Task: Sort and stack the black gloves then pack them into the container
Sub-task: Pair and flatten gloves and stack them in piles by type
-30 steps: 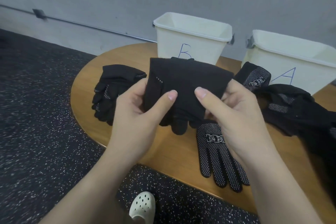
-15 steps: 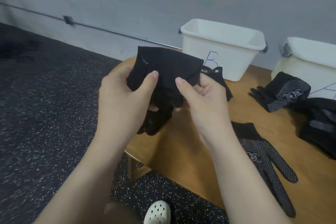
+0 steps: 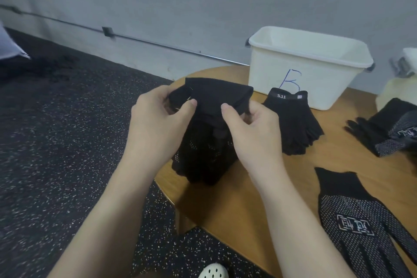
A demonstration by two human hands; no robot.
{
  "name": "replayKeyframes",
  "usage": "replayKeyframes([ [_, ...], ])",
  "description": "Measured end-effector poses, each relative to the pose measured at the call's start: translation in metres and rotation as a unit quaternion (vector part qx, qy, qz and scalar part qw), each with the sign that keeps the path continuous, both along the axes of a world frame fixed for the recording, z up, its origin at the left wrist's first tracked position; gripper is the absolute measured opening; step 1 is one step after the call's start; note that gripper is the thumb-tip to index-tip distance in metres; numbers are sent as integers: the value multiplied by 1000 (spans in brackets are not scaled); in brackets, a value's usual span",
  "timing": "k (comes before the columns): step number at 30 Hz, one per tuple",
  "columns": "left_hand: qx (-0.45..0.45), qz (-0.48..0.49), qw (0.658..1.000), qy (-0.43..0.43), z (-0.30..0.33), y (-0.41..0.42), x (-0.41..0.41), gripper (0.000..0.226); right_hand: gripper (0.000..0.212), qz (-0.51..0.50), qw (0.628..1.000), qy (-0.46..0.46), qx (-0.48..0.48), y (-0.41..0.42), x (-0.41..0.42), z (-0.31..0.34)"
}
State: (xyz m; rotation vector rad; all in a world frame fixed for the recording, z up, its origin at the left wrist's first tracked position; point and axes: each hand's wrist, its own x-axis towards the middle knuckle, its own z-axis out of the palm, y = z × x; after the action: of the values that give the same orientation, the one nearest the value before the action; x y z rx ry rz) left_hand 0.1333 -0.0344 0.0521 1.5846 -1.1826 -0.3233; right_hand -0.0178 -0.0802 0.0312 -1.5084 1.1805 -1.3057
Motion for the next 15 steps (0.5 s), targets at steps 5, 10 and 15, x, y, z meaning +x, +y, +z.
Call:
replayKeyframes([
  [5,15,6,1000,25,-12,0,-2,15,42,-21,998,38,33,-1,0,-5],
  [10,31,30,998,52,-25,10,-1,40,52,-63,995,75,23,1,-8,0],
  [15,7,52,996,66,-27,8,0,22,35,-91,989,117,4,-1,-12,-3],
])
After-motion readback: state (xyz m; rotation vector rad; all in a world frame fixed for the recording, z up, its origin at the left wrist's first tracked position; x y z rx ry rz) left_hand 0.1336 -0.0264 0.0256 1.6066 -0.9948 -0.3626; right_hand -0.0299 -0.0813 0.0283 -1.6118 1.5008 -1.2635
